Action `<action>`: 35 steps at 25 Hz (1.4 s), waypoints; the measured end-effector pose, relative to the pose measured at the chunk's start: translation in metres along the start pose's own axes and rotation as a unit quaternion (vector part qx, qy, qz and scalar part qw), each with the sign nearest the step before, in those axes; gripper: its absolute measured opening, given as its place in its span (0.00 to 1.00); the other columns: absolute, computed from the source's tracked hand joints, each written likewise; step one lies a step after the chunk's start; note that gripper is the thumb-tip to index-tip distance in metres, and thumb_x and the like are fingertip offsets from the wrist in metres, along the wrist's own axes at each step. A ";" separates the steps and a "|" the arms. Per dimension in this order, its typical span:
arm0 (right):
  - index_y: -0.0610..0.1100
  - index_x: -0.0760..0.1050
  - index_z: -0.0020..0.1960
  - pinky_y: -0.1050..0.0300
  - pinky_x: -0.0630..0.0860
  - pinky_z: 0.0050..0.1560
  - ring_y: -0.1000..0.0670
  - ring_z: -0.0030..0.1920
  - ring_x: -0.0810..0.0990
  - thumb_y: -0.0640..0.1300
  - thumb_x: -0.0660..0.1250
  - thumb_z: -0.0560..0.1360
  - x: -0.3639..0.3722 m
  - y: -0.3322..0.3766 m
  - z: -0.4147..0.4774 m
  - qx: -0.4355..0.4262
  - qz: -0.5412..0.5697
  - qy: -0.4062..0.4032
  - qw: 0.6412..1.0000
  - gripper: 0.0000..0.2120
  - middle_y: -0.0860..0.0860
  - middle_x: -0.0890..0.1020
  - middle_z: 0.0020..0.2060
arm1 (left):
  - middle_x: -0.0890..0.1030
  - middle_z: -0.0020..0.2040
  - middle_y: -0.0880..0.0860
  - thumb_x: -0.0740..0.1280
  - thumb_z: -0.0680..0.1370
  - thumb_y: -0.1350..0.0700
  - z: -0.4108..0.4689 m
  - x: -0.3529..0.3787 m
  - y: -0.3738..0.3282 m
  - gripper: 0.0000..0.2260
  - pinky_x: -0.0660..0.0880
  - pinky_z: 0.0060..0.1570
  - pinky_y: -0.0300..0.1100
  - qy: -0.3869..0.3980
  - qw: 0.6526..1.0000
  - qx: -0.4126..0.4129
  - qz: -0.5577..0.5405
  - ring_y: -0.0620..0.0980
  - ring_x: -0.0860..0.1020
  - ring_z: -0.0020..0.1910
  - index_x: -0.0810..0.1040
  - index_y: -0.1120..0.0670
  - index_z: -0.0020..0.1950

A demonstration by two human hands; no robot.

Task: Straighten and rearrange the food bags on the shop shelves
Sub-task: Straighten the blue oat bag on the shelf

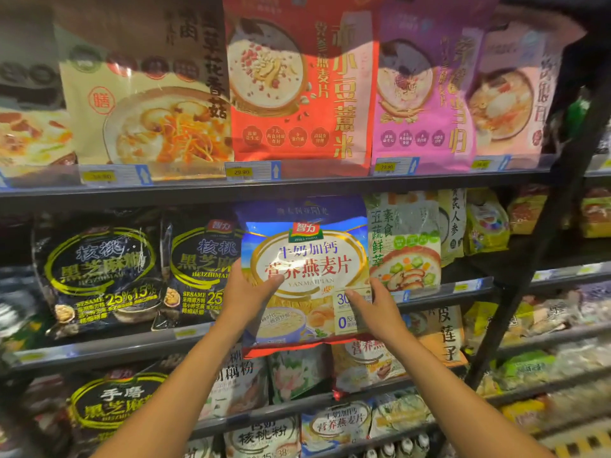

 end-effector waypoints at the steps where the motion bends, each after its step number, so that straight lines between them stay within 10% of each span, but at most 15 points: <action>1: 0.43 0.56 0.83 0.47 0.62 0.76 0.45 0.81 0.60 0.56 0.68 0.81 0.003 0.003 0.009 0.000 0.002 0.002 1.000 0.38 0.47 0.62 0.81 | 0.81 0.58 0.49 0.80 0.72 0.50 0.009 0.000 -0.002 0.25 0.75 0.50 0.45 -0.002 1.000 0.007 -0.002 0.49 0.80 0.55 0.73 0.49 0.65; 11: 0.43 0.60 0.81 0.49 0.64 0.75 0.45 0.79 0.64 0.52 0.69 0.81 0.013 0.020 0.084 -0.013 0.029 -0.027 0.999 0.34 0.49 0.67 0.78 | 0.73 0.64 0.55 0.77 0.73 0.40 0.077 0.012 -0.005 0.39 0.76 0.60 0.53 -0.024 0.996 -0.038 0.082 0.57 0.74 0.62 0.66 0.62 0.71; 19: 0.42 0.61 0.81 0.48 0.64 0.75 0.45 0.79 0.63 0.53 0.70 0.80 -0.005 0.010 0.113 -0.011 0.015 -0.071 0.997 0.35 0.47 0.66 0.79 | 0.70 0.23 0.46 0.77 0.75 0.46 0.097 0.039 -0.016 0.22 0.63 0.26 0.40 -0.018 0.996 -0.059 0.065 0.46 0.69 0.27 0.70 0.52 0.31; 24: 0.43 0.75 0.68 0.57 0.68 0.59 0.51 0.62 0.76 0.47 0.71 0.80 -0.020 0.010 0.117 -0.006 -0.018 -0.085 0.996 0.18 0.56 0.76 0.54 | 0.72 0.28 0.51 0.75 0.76 0.44 0.104 0.060 -0.017 0.25 0.66 0.28 0.43 0.015 0.993 -0.064 0.098 0.48 0.70 0.28 0.72 0.56 0.28; 31: 0.48 0.78 0.56 0.47 0.79 0.55 0.50 0.52 0.82 0.49 0.73 0.78 -0.020 0.005 0.113 -0.018 -0.049 -0.103 0.993 0.09 0.54 0.84 0.50 | 0.68 0.25 0.49 0.78 0.75 0.46 0.094 0.064 -0.015 0.26 0.61 0.27 0.42 -0.009 0.996 -0.020 0.084 0.49 0.65 0.25 0.67 0.55 0.28; 35: 0.49 0.78 0.59 0.44 0.80 0.57 0.48 0.55 0.83 0.47 0.75 0.77 -0.013 -0.012 0.107 0.000 -0.052 -0.095 0.994 0.13 0.53 0.85 0.53 | 0.69 0.40 0.51 0.78 0.73 0.42 0.082 0.063 -0.001 0.24 0.69 0.33 0.47 -0.031 0.991 0.022 0.125 0.51 0.70 0.38 0.68 0.56 0.42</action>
Point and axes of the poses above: each hand's wrist, its own z-axis towards the middle knuckle, its own x-axis out of the palm, y = z × x, the point moved 8 cm from there along z, towards the middle knuckle
